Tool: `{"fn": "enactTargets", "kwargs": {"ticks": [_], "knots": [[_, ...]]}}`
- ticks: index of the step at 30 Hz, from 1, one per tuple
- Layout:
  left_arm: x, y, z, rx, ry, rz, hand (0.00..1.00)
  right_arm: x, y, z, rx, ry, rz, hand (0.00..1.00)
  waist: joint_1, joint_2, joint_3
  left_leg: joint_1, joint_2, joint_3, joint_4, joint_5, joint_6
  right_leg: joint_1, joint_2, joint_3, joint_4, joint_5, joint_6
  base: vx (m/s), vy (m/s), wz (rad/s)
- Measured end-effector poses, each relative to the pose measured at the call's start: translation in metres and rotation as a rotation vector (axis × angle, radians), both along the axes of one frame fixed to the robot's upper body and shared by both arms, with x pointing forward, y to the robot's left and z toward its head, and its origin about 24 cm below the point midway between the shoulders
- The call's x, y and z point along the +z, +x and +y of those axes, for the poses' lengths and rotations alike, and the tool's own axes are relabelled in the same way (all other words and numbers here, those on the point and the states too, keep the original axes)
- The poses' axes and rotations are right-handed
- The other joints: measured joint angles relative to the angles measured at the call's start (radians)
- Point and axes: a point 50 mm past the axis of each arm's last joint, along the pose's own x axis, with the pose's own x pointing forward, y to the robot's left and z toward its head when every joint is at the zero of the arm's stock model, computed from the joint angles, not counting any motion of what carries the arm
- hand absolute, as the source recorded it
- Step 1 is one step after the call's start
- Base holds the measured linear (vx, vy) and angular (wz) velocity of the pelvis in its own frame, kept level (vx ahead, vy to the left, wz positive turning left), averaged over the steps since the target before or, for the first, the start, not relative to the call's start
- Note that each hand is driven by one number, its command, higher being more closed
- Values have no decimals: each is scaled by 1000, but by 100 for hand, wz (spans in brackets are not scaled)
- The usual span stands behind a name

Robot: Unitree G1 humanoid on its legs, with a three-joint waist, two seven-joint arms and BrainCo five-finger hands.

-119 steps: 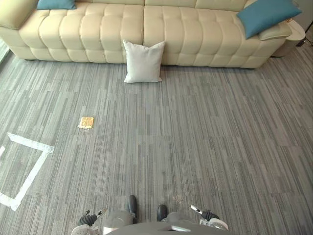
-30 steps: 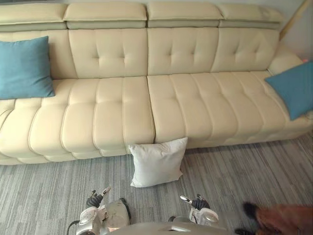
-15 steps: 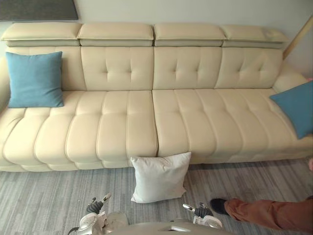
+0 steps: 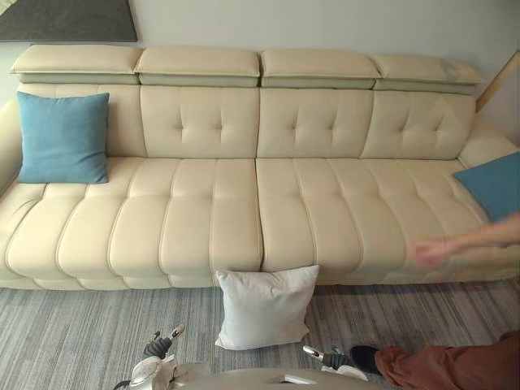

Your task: Pick up cushions and gather them together orderly.

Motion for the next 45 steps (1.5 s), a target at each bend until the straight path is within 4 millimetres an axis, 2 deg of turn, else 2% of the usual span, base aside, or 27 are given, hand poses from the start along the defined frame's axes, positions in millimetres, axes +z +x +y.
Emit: {"fn": "enactTargets", "kwargs": {"ticks": [6,8,10,11,12,13,14,16,19,23,25,29,31,32,39,42,45], "knots": [[0,-1,0,-16,4,5,0,0,-1,-2,-9,-2,2,0,0,-2,4,59,-32,0,-138,75,6,5,-11,0,-18,4,8,-38,5,3],[0,-1,0,-17,5,4,0,0,-1,-2,-8,-3,1,0,0,5,12,60,-35,1,-158,86,6,-4,-13,-1,-17,4,7,-34,4,-2],[2,7,0,-22,7,-17,0,3,10,-1,-1,-7,-23,0,2,0,39,29,-32,4,-126,76,8,-32,-15,2,1,3,7,-49,7,-4],[5,17,0,-29,12,-39,0,5,20,0,11,-13,-47,0,0,9,61,-33,-19,1,-47,45,11,-72,-15,4,32,3,7,-119,-9,3],[12,39,-1,-44,32,-96,0,11,36,-2,25,-33,-87,0,-5,14,94,-162,18,-14,112,-15,14,-153,-4,4,96,-5,5,-152,-8,3],[14,46,-2,-49,35,-114,0,14,45,-3,27,-42,-110,0,-5,24,112,-200,31,-19,156,-30,17,-181,1,4,119,-11,5,-218,7,-1],[21,65,-6,-68,42,-161,0,25,68,-7,48,-72,-178,0,-5,45,158,-326,65,-30,279,-68,21,-294,11,11,216,-33,8,-247,44,-14],[33,88,-9,-83,55,-231,0,41,98,-9,67,-110,-265,0,-7,49,202,-446,85,-27,375,-91,33,-436,9,34,345,-69,9,-237,62,-19],[52,118,-12,-104,76,-345,0,66,135,-5,91,-136,-397,0,-9,50,239,-562,103,-20,473,-122,40,-582,-1,61,482,-111,9,-205,43,-19],[85,162,-17,-125,103,-497,0,104,180,-5,71,-166,-551,0,-22,56,282,-708,108,-19,539,-119,47,-754,-12,82,591,-131,4,-146,-14,-5],[106,186,-20,-116,106,-581,0,130,204,-7,45,-183,-653,0,-24,60,300,-805,114,-17,557,-109,54,-860,-13,93,624,-126,-3,-126,-32,-5],[135,214,-28,-124,103,-691,0,168,236,0,31,-197,-769,0,-28,62,352,-887,119,-18,565,-84,55,-950,-12,101,647,-109,-4,-36,-31,-3],[145,222,-31,-125,102,-729,0,181,246,4,39,-197,-810,0,-27,62,352,-926,119,-20,565,-75,56,-992,-13,101,654,-108,-5,10,-38,4],[154,229,-33,-114,93,-759,0,194,255,8,55,-212,-846,0,-25,62,352,-955,118,-21,565,-70,56,-1022,-13,101,660,-107,-6,31,-29,4],[166,236,-42,-107,84,-803,0,218,267,11,71,-253,-918,0,-18,62,352,-964,115,-22,560,-67,58,-1030,-14,100,660,-108,-6,39,-11,2],[165,236,-44,-113,81,-802,0,217,266,12,78,-254,-914,0,-17,62,352,-958,107,-23,546,-61,59,-1027,-16,100,656,-108,-6,-10,-34,6],[162,234,-49,-119,72,-792,0,207,261,13,79,-249,-887,0,-15,62,352,-937,103,-28,542,-54,59,-1003,-18,95,650,-108,-6,2,-42,7]]}}
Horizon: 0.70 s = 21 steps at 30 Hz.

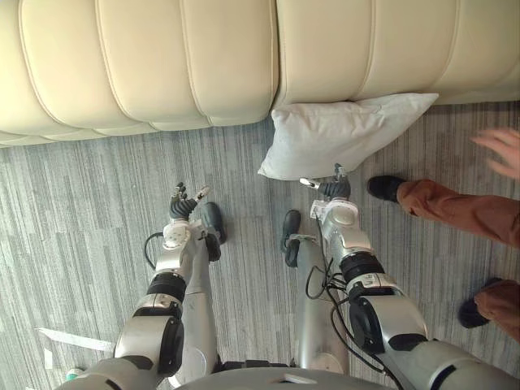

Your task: Pick up cushions and gather them together orderly.

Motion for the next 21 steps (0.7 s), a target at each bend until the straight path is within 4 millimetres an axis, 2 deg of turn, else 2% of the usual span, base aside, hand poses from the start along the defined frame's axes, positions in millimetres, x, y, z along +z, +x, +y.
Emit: {"fn": "enactTargets", "kwargs": {"ticks": [7,11,15,18,19,21], "knots": [[-29,-26,1,10,10,91,0,-58,-41,-3,-24,22,170,0,-1,0,-3,148,-11,-2,-64,10,-6,152,-7,-19,-55,1,-1,27,-50,5],[-55,-53,8,2,68,185,0,-95,-79,-10,-58,38,294,0,-6,0,-11,284,-19,6,-103,9,-8,290,-5,-24,-105,2,1,74,-25,-1],[-86,-90,14,-20,106,321,0,-132,-126,-12,-72,58,438,0,-10,0,-84,400,-18,12,-139,-4,-18,415,9,-26,-169,9,7,56,5,-8],[-118,-135,21,-15,96,496,0,-157,-170,-16,-104,83,555,0,-15,4,-190,504,-3,28,-177,-22,-29,536,25,-33,-273,31,9,69,41,-16],[-121,-139,21,-15,96,512,0,-160,-175,-16,-109,88,569,0,-15,3,-206,522,-3,36,-192,-22,-30,555,27,-30,-293,35,6,60,25,-21],[-134,-161,24,-11,80,588,0,-167,-190,-19,-122,115,603,0,-15,5,-258,580,-7,63,-241,-22,-36,609,30,-18,-366,63,10,60,41,-23]]}}
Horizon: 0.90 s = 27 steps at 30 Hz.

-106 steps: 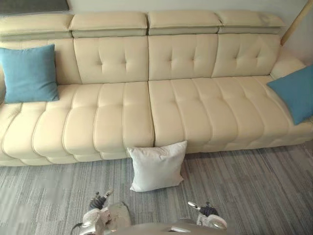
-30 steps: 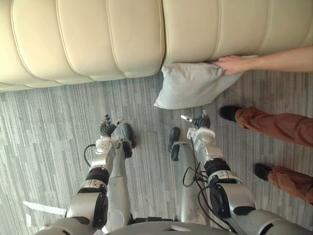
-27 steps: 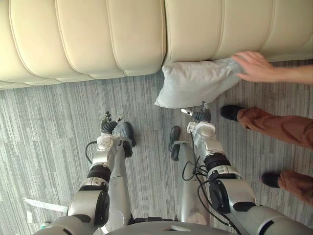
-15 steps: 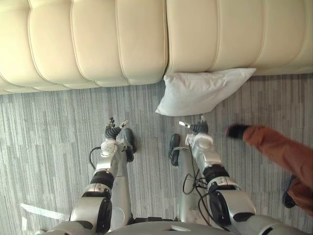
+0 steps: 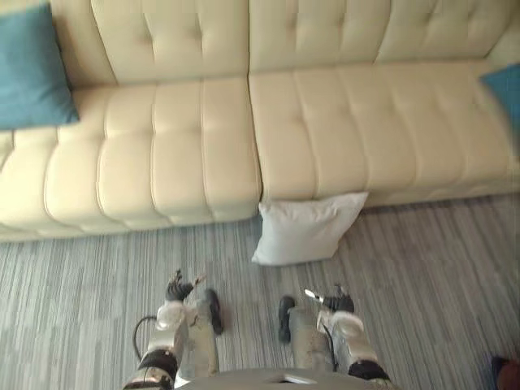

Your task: Pick up cushions and gather them together orderly.

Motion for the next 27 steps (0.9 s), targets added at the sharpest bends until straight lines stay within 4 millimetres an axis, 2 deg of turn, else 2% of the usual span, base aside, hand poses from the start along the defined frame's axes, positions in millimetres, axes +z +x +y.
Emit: {"fn": "enactTargets", "kwargs": {"ticks": [2,6,11,14,17,19,20,22,23,24,27], "knots": [[-9,-17,1,8,-7,64,0,-7,-10,-1,-17,17,40,0,-3,2,-39,48,-11,16,-50,14,-5,56,1,7,-81,37,9,72,48,-18],[-16,-33,4,13,-12,120,0,-15,-21,-3,-44,45,90,0,2,-3,-75,130,-30,61,-127,39,2,138,8,43,-214,109,25,59,27,-27],[-20,-40,7,23,-22,146,0,-24,-34,-2,-61,79,147,0,2,-23,-94,190,-47,93,-167,51,1,201,9,83,-300,158,23,43,30,-19],[-19,-40,10,18,-20,144,0,-25,-36,-3,-62,82,158,0,4,-37,-88,216,-46,114,-167,50,1,212,11,108,-297,163,18,-33,30,-22],[-19,-40,16,14,-6,146,0,-27,-34,0,-17,73,177,0,4,-49,-61,239,-32,136,-138,15,-13,211,14,108,-261,161,15,-111,32,-29],[-20,-43,19,14,2,156,0,-26,-32,1,0,68,174,0,-2,-53,-44,256,-33,140,-141,7,-9,209,-2,53,-234,122,-52,-149,35,-26],[-20,-47,23,8,17,170,0,-27,-36,0,-1,67,184,0,-1,-56,-43,256,-47,122,-143,0,-14,196,-23,9,-217,111,-74,-98,84,-32],[-20,-47,28,2,34,173,0,-29,-41,0,17,72,199,0,-1,-53,-36,255,-58,96,-155,-2,-10,195,-37,-32,-228,100,-98,-72,81,-33],[-21,-52,29,-1,35,191,0,-31,-43,1,36,73,217,0,-3,-39,-32,256,-54,98,-178,0,-12,191,-48,-68,-222,88,-112,-28,25,-29],[-21,-51,29,-12,40,192,0,-30,-40,0,45,64,214,0,-2,-36,-31,249,-37,124,-178,16,-12,159,-67,-96,-153,89,-96,-17,-12,-29],[-20,-53,37,-34,69,201,0,-31,-39,1,75,56,230,0,0,-39,-33,258,-14,156,-171,26,-30,158,-103,-177,-41,71,-81,28,-80,-26]]}}
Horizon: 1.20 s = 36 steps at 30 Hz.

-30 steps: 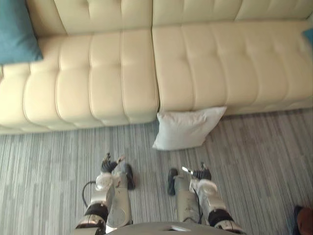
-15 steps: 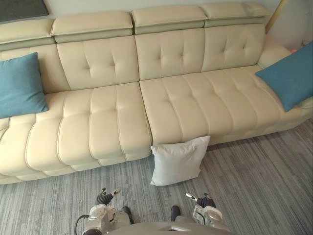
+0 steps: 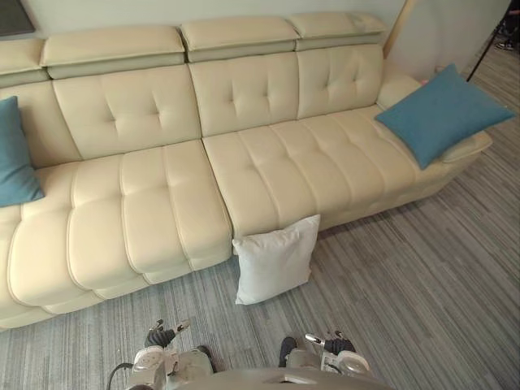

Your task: Pick up cushions and gather them together orderly.

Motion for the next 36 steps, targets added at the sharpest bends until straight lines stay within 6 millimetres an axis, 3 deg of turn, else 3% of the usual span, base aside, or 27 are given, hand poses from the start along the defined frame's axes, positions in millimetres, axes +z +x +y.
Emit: {"fn": "enactTargets", "kwargs": {"ticks": [1,2,3,4,6,7,9,11,13,14,15,16,17,18,19,22,24,29,31,33,34,35,36], "knots": [[0,-2,3,-5,11,5,0,-1,1,1,14,1,7,0,1,-8,-5,-1,0,9,0,1,-10,4,-3,-10,-19,-7,35,53,-150,-35],[0,-4,7,-6,20,14,0,0,4,1,24,-2,6,0,1,-18,-11,-5,8,12,5,1,-22,8,8,-11,-54,-5,111,54,-152,-35],[0,-5,7,-7,22,21,0,0,5,0,24,-5,3,0,0,-6,-6,-8,22,12,11,1,-29,9,25,-11,-62,-3,100,79,-233,-43],[-3,-10,6,-3,19,42,0,3,12,-3,29,-16,-14,0,-6,27,7,-23,70,9,36,-2,-47,6,74,-5,-77,-9,80,76,-195,-29],[-4,-12,5,1,14,49,0,4,11,-7,28,-23,-13,0,-5,40,16,-25,96,8,60,1,-52,6,100,2,-73,-19,68,106,-194,-29],[-4,-15,6,20,10,57,0,3,7,-11,24,-33,-3,0,-2,44,21,-33,141,-39,107,0,-53,2,138,10,-47,-45,45,127,-214,-32],[-4,-15,8,20,13,60,0,4,7,-15,21,-46,-6,0,-3,46,27,-58,168,-82,172,2,-51,3,155,14,-32,-61,33,129,-226,-31],[-4,-13,8,24,12,55,0,5,6,-22,9,-61,-7,0,-3,47,38,-74,176,-115,241,29,-22,5,167,47,-17,-76,24,104,-162,-37],[-4,-12,6,27,5,52,0,5,5,-24,6,-65,-7,0,-1,42,45,-114,166,-164,317,59,-15,11,172,82,-20,-76,20,95,-117,-41],[-4,-13,5,28,3,54,0,5,4,-25,4,-67,-4,0,1,39,52,-129,122,-217,322,2,-34,15,160,108,-30,-74,17,66,6,-61],[-5,-13,-1,28,-12,55,0,6,3,-31,-14,-75,-6,0,4,58,62,-129,57,-251,292,-56,-27,28,156,128,-44,-79,7,51,67,-60],[-6,-14,-2,28,-16,55,0,6,2,-32,-20,-75,-4,0,2,63,64,-131,37,-254,275,-63,-18,31,156,137,-45,-81,6,60,161,-62],[-6,-13,-6,31,-26,51,0,6,-1,-33,-47,-68,-7,0,3,69,68,-134,-17,-243,219,-68,-5,39,163,161,-44,-87,13,54,133,-38],[-6,-12,-6,37,-28,47,0,6,-1,-33,-51,-68,-10,0,5,73,68,-138,-26,-236,198,-66,-3,39,169,168,-43,-91,16,84,181,-52],[-5,-11,-9,52,-41,35,0,8,1,-31,-51,-67,-29,0,18,81,71,-137,-40,-235,166,-71,58,36,182,187,-29,-101,27,94,135,-50],[-1,-4,1,87,-28,-4,0,8,6,-11,-38,-23,-67,0,31,40,63,-124,-58,-197,141,-80,62,18,178,218,-51,-84,49,134,87,-30],[-2,-9,-1,149,-49,-4,0,11,14,-3,-6,-13,-90,0,53,43,63,-124,-54,-185,196,-68,77,63,186,267,-153,-33,58,152,128,-64],[-4,-16,-1,178,-57,8,0,11,19,2,7,-3,-102,0,71,30,24,-105,-99,-179,135,-73,85,35,159,344,-195,-8,86,129,84,-52],[-4,-17,-2,181,-59,11,0,11,20,5,30,-3,-100,0,88,23,24,-45,-114,-153,51,-73,86,-27,157,347,-78,-22,121,91,55,-72],[-4,-18,0,175,-55,17,0,12,22,7,46,-2,-102,0,80,17,27,7,-124,-145,25,-73,92,-98,145,327,118,-54,170,18,31,-38],[-4,-17,0,161,-51,17,0,12,23,9,59,-2,-104,0,72,15,29,57,-128,-144,6,-76,101,-131,119,289,245,-52,172,10,29,-4],[-4,-18,0,157,-49,18,0,12,23,9,62,-3,-104,0,68,13,28,68,-128,-145,-5,-79,106,-135,110,266,269,-64,162,1,17,21],[-4,-18,3,149,-41,19,0,11,23,11,76,-3,-99,0,57,13,29,85,-133,-154,-12,-85,116,-141,85,219,302,-89,130,0,-8,26]]}}
